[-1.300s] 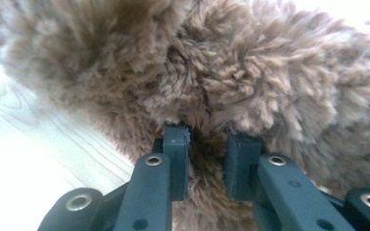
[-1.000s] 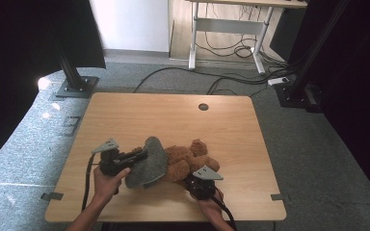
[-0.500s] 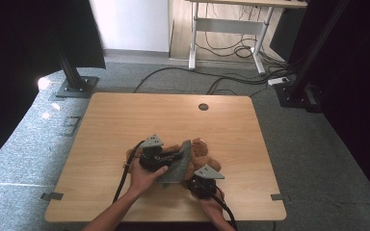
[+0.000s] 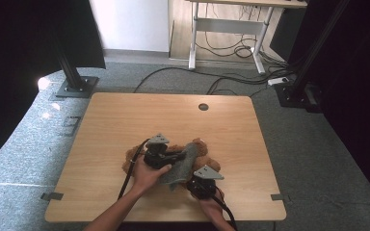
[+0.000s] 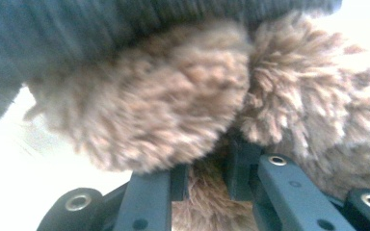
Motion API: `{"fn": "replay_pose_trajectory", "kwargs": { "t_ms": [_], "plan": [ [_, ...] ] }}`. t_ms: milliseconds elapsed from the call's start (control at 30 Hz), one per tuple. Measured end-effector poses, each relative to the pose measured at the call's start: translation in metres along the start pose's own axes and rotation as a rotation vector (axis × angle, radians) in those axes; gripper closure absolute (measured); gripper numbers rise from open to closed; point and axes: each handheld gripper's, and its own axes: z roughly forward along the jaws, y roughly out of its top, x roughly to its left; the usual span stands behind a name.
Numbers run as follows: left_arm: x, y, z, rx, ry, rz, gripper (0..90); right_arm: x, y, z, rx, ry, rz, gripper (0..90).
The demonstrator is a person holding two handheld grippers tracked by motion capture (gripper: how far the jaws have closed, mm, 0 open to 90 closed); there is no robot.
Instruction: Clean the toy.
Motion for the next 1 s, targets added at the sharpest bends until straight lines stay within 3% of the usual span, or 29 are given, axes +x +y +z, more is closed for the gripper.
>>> {"fn": "replay_pose_trajectory", "kwargs": {
  "t_ms": [333, 433, 700, 867, 1000],
  "plan": [
    [0.039, -0.038, -0.055, -0.067, 0.046, -0.076, 80.5, 0.002, 0.0, 0.001, -0.002, 0.002, -0.005, 74.3],
    [0.043, -0.045, -0.065, -0.086, 0.05, -0.088, 80.5, 0.003, 0.0, 0.001, -0.002, 0.002, -0.014, 74.2],
    [0.046, -0.054, -0.089, -0.124, 0.086, -0.072, 80.4, 0.002, 0.0, 0.001, -0.004, 0.002, -0.005, 74.4],
    [0.056, -0.066, -0.11, -0.145, 0.122, -0.099, 80.3, 0.002, 0.0, 0.0, -0.005, 0.004, -0.003, 74.4],
    [0.071, -0.077, -0.124, -0.149, 0.151, -0.148, 80.2, 0.002, 0.0, 0.0, -0.005, 0.006, -0.001, 74.4]
  ]
}}
